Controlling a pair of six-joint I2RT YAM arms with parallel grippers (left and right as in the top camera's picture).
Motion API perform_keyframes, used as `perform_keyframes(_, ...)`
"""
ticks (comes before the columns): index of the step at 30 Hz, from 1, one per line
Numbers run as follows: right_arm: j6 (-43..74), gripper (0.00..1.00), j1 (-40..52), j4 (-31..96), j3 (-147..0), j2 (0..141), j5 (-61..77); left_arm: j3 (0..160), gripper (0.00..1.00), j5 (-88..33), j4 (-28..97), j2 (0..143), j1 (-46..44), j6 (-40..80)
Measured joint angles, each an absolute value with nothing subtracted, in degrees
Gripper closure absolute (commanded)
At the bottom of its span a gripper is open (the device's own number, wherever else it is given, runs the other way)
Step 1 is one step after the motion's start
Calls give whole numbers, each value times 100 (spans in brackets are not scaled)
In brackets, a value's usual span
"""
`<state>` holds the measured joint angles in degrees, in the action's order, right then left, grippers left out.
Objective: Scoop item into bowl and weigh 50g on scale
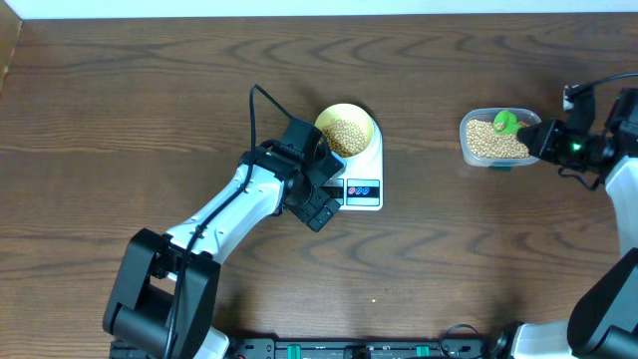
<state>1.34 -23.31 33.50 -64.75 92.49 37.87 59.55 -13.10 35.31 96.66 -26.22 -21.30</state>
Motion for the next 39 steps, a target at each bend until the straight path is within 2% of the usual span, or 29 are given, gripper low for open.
perform_keyframes(7, 154, 99, -2735, 3336, -6477, 9249, 4856, 5955, 2, -1310, 3507, 9666, -2622, -2130)
perform_keyframes(17, 401, 99, -2624, 2744, -6488, 9249, 5828, 5955, 2, -1310, 3441, 9666, -2622, -2130)
perform_keyframes(30, 1149, 99, -980, 847, -6521, 9249, 6040, 5955, 2, -1308, 3369, 9664, -2622, -1868)
perform_keyframes(39, 1264, 99, 45, 506, -6521, 9249, 5741, 5955, 2, -1310, 3319, 9664, -2622, -1780)
